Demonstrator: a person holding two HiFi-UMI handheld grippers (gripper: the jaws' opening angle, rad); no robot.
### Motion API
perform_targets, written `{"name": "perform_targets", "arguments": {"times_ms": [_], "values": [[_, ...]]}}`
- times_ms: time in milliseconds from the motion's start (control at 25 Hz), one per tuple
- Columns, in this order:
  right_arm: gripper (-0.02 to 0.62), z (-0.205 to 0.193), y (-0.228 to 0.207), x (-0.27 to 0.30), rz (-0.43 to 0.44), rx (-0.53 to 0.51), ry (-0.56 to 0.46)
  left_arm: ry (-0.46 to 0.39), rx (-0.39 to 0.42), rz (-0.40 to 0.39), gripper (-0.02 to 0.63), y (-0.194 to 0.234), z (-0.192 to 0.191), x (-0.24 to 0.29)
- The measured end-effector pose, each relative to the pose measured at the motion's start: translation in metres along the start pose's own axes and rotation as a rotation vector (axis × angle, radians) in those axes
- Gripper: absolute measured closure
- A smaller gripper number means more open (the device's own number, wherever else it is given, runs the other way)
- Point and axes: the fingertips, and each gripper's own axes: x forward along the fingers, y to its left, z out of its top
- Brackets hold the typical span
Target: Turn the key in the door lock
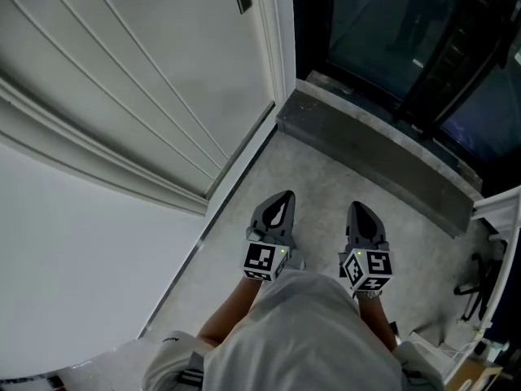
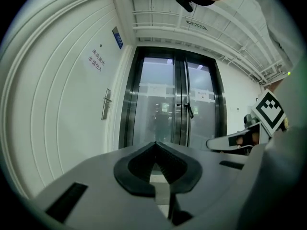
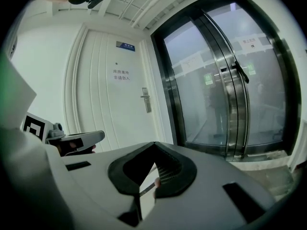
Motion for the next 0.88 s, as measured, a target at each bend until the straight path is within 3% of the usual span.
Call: {"name": "perform_targets", "arguments": {"times_ms": [560, 880], "values": [[0.603, 0.028, 0.005, 0.104, 0.046, -0.001, -0.025, 0.01, 0.029, 0.044, 0.597, 0.075, 0.007, 0.069], [0.603, 0.025, -0.017, 0.121, 0.04, 0.029, -0.015, 0.041, 0.045, 0.038, 0.597, 0.071, 0.001, 0.088]]}}
